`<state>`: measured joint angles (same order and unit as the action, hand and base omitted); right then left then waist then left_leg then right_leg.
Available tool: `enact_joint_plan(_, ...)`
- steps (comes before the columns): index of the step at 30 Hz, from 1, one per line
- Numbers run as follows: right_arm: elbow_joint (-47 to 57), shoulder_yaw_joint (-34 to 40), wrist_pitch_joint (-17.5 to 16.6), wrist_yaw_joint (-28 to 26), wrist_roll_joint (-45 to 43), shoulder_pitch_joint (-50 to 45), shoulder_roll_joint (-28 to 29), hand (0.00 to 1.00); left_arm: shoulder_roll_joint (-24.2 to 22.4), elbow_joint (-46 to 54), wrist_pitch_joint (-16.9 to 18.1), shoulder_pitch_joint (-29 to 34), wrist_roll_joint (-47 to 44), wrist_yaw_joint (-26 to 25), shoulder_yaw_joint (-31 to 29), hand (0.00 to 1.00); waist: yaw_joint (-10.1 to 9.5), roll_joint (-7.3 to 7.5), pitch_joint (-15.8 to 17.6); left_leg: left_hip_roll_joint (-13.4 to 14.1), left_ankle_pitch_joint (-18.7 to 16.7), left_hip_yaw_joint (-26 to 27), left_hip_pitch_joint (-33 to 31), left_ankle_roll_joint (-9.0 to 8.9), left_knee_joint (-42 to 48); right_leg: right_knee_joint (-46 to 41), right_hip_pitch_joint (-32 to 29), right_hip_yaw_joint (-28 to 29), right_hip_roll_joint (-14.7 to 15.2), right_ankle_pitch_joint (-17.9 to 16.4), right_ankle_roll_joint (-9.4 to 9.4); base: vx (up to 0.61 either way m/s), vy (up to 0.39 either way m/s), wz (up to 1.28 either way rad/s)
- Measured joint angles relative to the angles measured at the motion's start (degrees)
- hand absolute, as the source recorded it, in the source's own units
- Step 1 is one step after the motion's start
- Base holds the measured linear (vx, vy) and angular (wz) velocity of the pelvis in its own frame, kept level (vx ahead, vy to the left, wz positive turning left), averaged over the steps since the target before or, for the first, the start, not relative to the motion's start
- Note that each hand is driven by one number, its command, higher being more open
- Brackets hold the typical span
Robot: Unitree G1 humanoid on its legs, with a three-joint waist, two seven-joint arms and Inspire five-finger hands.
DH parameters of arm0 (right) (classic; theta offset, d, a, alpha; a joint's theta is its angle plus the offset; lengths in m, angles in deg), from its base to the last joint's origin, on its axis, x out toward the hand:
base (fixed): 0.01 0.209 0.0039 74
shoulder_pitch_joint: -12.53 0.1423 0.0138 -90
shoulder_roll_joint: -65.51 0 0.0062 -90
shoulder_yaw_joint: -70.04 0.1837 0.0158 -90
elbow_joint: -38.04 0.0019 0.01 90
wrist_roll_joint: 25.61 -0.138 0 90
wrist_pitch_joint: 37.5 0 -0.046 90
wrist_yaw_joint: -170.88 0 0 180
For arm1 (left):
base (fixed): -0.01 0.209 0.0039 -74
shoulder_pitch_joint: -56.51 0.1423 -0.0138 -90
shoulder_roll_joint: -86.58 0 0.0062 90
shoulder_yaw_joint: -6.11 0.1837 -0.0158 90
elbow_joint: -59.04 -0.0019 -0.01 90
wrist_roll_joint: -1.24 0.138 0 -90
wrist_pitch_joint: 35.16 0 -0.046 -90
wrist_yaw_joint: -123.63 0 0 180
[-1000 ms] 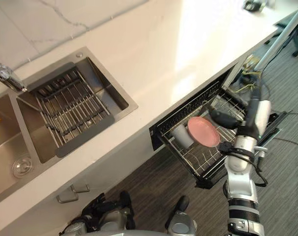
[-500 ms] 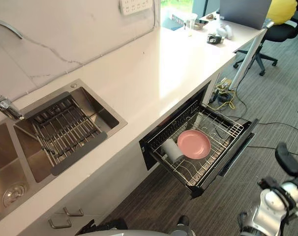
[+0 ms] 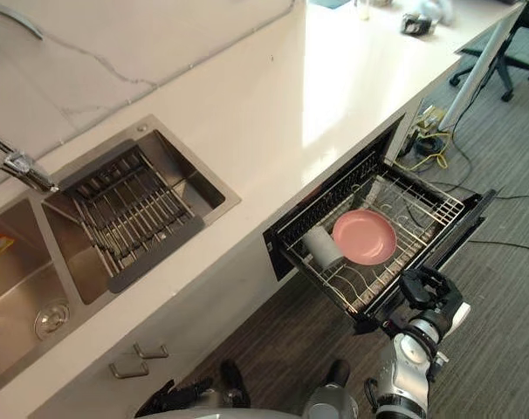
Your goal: Walk over to the sink, pick up the cup, carry it to the dishwasher, place the cup inside the dishwasher, then close the dishwasher door
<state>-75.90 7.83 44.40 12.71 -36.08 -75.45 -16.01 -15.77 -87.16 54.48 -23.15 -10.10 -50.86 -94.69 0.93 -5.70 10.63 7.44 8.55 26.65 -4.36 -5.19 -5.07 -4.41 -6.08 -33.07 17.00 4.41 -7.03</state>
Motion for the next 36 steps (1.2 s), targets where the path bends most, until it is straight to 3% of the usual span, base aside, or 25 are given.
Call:
enact_joint_plan(4,-9.90,-0.09,-0.49,0.48,-1.86,9.24,-9.75,0.00,1.42,-0.27,-0.17,-1.70,-0.98,0.21,3.51,1.00,-0.04,-1.04,1.79,-2.03,0.49,-3.05,-1.00,1.20,0.10,-0.01,-0.05,-1.19,1.33,0.71,-0.96,0.05,0.052,0.24)
enact_joint_plan(6,-13.77,-0.15,-0.60,1.08,-3.56,14.74,-15.11,0.00,1.06,-0.28,0.02,-2.56,-1.72,0.68,5.34,1.00,-0.17,-3.06,3.40,-2.71,0.78,-4.53,-1.61,1.60,0.12,-0.01,0.35,-2.41,1.97,0.96,-1.26,0.01,0.050,0.30)
enact_joint_plan(11,-13.85,-3.86,-2.75,0.95,-3.91,19.34,-17.11,0.00,0.02,-0.13,0.59,-3.26,-3.42,1.14,7.13,1.00,-0.55,-5.96,5.81,-2.65,1.04,-6.11,-1.68,1.87,0.18,-0.09,1.15,-3.63,1.85,0.88,-1.25,-0.01,0.012,0.12)
enact_joint_plan(16,-16.56,-5.99,-5.36,-3.31,-12.24,23.65,-18.12,0.00,-0.04,-0.03,1.14,-4.25,-3.43,1.40,8.62,1.00,-1.37,-7.21,7.22,-3.37,1.27,-7.44,-1.78,2.20,0.21,-3.15,0.85,-4.46,3.58,-0.58,-1.40,0.00,0.020,0.14)
enact_joint_plan(18,-19.74,-5.97,-9.10,-6.61,-22.79,27.70,-20.22,0.00,-0.17,0.07,2.45,-4.73,-4.58,1.41,11.06,1.00,-1.32,-8.98,8.58,-4.56,1.44,-8.82,-2.17,2.43,0.23,-6.72,-0.02,-5.04,5.85,-2.10,-1.78,-0.04,0.053,0.34)
enact_joint_plan(20,-22.54,-5.74,-12.47,-10.56,-33.70,32.78,-23.53,0.00,-1.21,0.29,4.27,-4.78,-6.11,1.74,13.73,1.00,-1.32,-12.14,9.95,-6.15,1.78,-10.06,-3.44,2.89,0.23,-9.79,-1.39,-5.70,8.40,-3.19,-2.43,-0.06,0.086,0.40)
enact_joint_plan(23,-24.15,-5.34,-14.48,-16.55,-46.24,37.54,-27.84,0.00,-3.31,-0.01,6.77,-4.43,-7.84,1.79,16.95,1.00,-1.37,-16.06,10.46,-8.06,2.88,-12.98,-5.65,3.86,0.22,-12.94,-2.49,-7.75,11.62,-4.13,-3.10,-0.03,0.061,0.53)
enact_joint_plan(28,-29.51,-5.52,-13.10,-26.23,-60.90,39.50,-23.86,0.00,-3.41,-0.32,9.12,-4.24,-7.50,2.35,18.11,1.00,-2.61,-16.32,10.25,-10.19,3.18,-15.53,-5.46,4.28,0.26,-17.71,-2.73,-8.71,15.09,-6.51,-3.17,-0.01,0.017,0.24)
enact_joint_plan(30,-32.49,-7.38,-9.98,-30.25,-66.94,39.08,-19.59,0.00,-3.48,-0.32,9.53,-4.39,-6.88,2.76,18.03,1.00,-3.28,-16.25,10.30,-10.36,3.22,-16.15,-5.42,4.33,0.26,-19.00,-2.57,-9.31,15.94,-7.42,-3.21,0.00,-0.024,0.17)
enact_joint_plan(32,-32.11,-6.99,-11.46,-33.02,-70.57,37.29,-16.20,0.00,-3.59,-0.37,9.50,-4.41,-6.85,3.22,17.49,1.00,-3.29,-16.13,10.39,-10.38,3.24,-16.50,-5.27,4.36,0.26,-19.25,-2.00,-9.83,16.02,-7.63,-3.34,0.03,-0.036,0.13)
enact_joint_plan(36,-24.29,-9.87,-10.44,-35.92,-74.62,30.55,-12.12,0.00,-4.20,-0.93,9.67,-4.54,-6.72,3.98,14.89,1.00,-3.21,-15.35,11.01,-9.74,3.22,-16.74,-5.11,4.34,0.24,-18.64,-1.21,-10.28,15.10,-7.61,-3.58,0.03,-0.039,0.03)
